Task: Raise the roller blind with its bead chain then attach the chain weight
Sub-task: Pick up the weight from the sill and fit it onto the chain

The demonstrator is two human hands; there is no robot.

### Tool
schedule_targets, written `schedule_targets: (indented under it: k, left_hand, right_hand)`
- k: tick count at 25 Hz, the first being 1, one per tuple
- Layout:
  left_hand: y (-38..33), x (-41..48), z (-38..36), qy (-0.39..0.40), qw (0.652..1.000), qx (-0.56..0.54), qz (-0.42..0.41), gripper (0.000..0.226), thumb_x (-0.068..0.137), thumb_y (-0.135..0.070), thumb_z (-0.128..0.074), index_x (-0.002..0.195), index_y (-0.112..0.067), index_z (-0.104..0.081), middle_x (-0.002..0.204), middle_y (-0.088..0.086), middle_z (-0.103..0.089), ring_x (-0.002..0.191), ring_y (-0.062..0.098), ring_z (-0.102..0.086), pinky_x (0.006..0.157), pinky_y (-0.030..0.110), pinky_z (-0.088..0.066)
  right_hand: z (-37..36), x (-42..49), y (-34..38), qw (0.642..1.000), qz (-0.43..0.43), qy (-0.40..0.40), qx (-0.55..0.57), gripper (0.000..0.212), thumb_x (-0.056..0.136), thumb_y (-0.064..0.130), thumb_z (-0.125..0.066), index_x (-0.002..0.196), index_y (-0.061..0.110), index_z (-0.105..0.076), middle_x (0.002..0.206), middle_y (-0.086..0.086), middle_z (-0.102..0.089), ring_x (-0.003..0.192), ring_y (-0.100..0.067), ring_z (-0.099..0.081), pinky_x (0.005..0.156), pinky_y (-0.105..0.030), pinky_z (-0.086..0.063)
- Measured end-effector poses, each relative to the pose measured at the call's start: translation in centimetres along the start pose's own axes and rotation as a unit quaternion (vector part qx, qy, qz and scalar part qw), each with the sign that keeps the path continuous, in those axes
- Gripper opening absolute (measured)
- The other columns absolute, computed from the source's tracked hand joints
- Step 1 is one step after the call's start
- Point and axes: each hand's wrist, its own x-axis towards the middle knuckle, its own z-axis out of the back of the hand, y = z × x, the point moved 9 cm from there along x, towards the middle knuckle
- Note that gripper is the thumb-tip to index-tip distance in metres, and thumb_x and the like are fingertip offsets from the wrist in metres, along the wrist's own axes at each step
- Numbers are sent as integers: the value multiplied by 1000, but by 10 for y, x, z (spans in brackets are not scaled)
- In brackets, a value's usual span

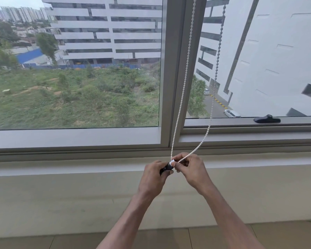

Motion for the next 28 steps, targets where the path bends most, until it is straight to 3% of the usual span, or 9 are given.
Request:
schedule_targets:
  k: [2, 4, 8, 14, 18, 21, 24, 28]
  left_hand:
    - [1, -5, -2, 1, 1000, -24, 7, 9, 96, -16, -76, 99, -21, -84, 80, -7, -67, 67, 5, -57, 66, 19, -45]
    - [5, -9, -7, 30, 997, -61, 21, 17, 98, -17, -73, 88, -29, -78, 73, -7, -61, 61, 10, -52, 64, 28, -47]
    - [21, -15, -13, 86, 984, -131, 86, 17, 103, -22, -65, 89, -20, -76, 71, -5, -60, 52, 12, -54, 60, 26, -48]
    - [23, -18, -15, 120, 968, -192, 111, 23, 107, -24, -60, 99, -13, -79, 80, -4, -69, 65, 17, -54, 64, 34, -50]
    - [22, -19, -18, 133, 950, -254, 121, 27, 111, -22, -56, 105, -8, -79, 82, -4, -69, 68, 16, -53, 60, 31, -50]
    - [20, -21, -14, 120, 961, -227, 105, 22, 108, -21, -60, 104, -15, -81, 80, -4, -67, 66, 18, -51, 61, 31, -48]
    - [16, -19, -5, 85, 978, -173, 80, 20, 103, -20, -66, 92, -27, -80, 70, -7, -59, 58, 14, -49, 59, 22, -46]
    - [15, -14, -2, 78, 983, -149, 76, 18, 103, -24, -65, 91, -23, -78, 67, -9, -55, 56, 15, -47, 58, 23, -44]
  right_hand:
    - [-2, 0, -2, 1000, -3, -1, -10, 3, 91, 17, -81, 93, 16, -80, 77, -7, -79, 63, -8, -68, 69, -22, -58]
    - [-3, -1, -6, 1000, -15, 12, -1, 7, 92, 17, -80, 99, 15, -82, 82, -7, -81, 66, -9, -70, 73, -23, -59]
    - [-6, -2, -9, 997, -33, 66, 22, 14, 97, 19, -75, 109, 19, -83, 90, -6, -83, 73, -9, -73, 77, -20, -58]
    - [-4, 0, 2, 997, -6, 81, 17, 8, 96, 15, -75, 94, 11, -81, 81, -12, -80, 69, -14, -70, 69, -26, -59]
    - [-6, 0, 2, 995, -2, 93, 36, 13, 96, 15, -74, 86, 9, -80, 77, -9, -77, 66, -16, -65, 64, -28, -57]
    - [-5, -1, -2, 996, -10, 84, 34, 13, 95, 16, -77, 84, 9, -78, 75, -5, -77, 61, -14, -63, 61, -28, -54]
    - [-6, -4, -3, 997, -10, 73, 20, 17, 97, 20, -76, 84, 8, -75, 72, -8, -76, 58, -15, -61, 57, -28, -52]
    - [-6, -7, -4, 997, -1, 50, 50, 15, 97, 21, -76, 92, 7, -74, 81, -13, -78, 65, -16, -65, 64, -29, -56]
